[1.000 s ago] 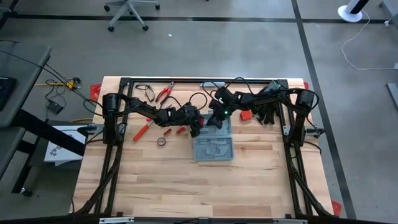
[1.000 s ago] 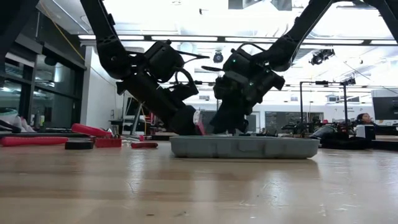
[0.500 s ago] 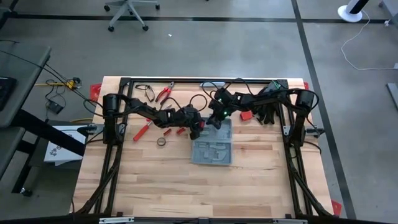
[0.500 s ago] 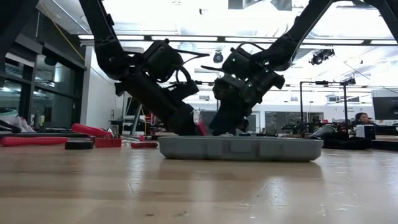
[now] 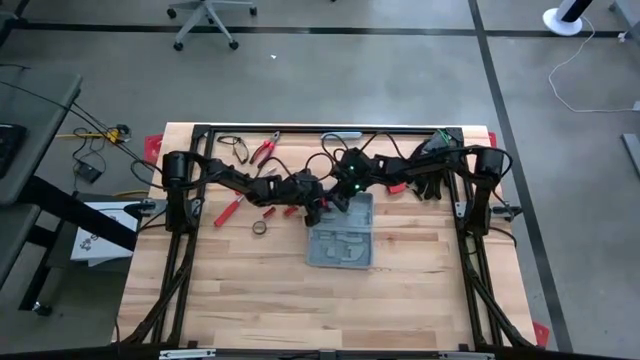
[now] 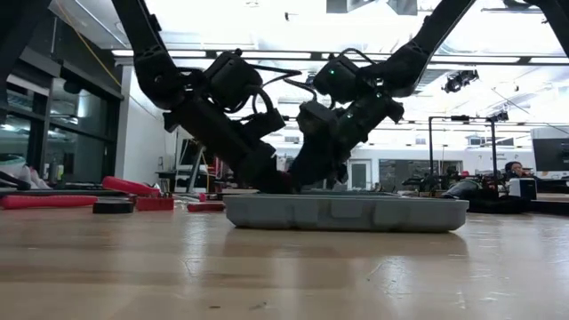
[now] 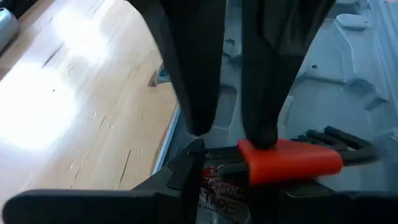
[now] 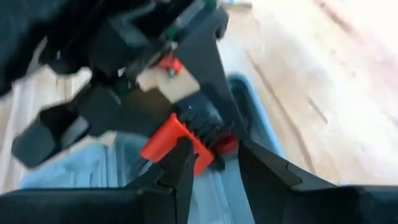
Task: Prefit tool cases
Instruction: Remove the orange hex key set from the gray tool case
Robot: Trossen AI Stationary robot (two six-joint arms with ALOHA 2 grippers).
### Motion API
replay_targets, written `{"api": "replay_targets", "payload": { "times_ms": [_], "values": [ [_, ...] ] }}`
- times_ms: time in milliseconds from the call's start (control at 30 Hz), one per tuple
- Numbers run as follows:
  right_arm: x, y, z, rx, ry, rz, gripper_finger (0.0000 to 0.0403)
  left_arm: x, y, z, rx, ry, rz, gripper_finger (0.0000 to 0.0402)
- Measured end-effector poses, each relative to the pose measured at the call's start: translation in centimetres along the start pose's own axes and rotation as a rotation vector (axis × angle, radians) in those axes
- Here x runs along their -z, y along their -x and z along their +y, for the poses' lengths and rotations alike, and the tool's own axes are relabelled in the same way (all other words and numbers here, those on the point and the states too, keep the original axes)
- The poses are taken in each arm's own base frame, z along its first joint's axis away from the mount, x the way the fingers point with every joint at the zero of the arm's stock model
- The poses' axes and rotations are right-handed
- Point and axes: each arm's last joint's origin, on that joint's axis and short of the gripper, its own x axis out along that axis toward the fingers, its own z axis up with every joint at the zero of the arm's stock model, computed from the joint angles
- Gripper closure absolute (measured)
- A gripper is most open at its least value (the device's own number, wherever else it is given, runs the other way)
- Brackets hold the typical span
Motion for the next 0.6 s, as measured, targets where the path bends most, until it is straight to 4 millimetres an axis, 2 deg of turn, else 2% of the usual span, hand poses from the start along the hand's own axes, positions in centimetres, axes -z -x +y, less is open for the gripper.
{"api": "replay_targets", "payload": {
  "times_ms": [333,600],
  "values": [
    [-0.8,0.2,-0.3,0.033,-0.014,-0.083,0.0284,-2.1,-0.4,0.1,-0.023,-0.06,0.004,0.0302],
    [-2.8,1.1,-1.9,0.061,-0.027,-0.146,0.0284,-3.7,-0.6,2.6,-0.142,-0.082,0.062,0.0302]
  ]
}}
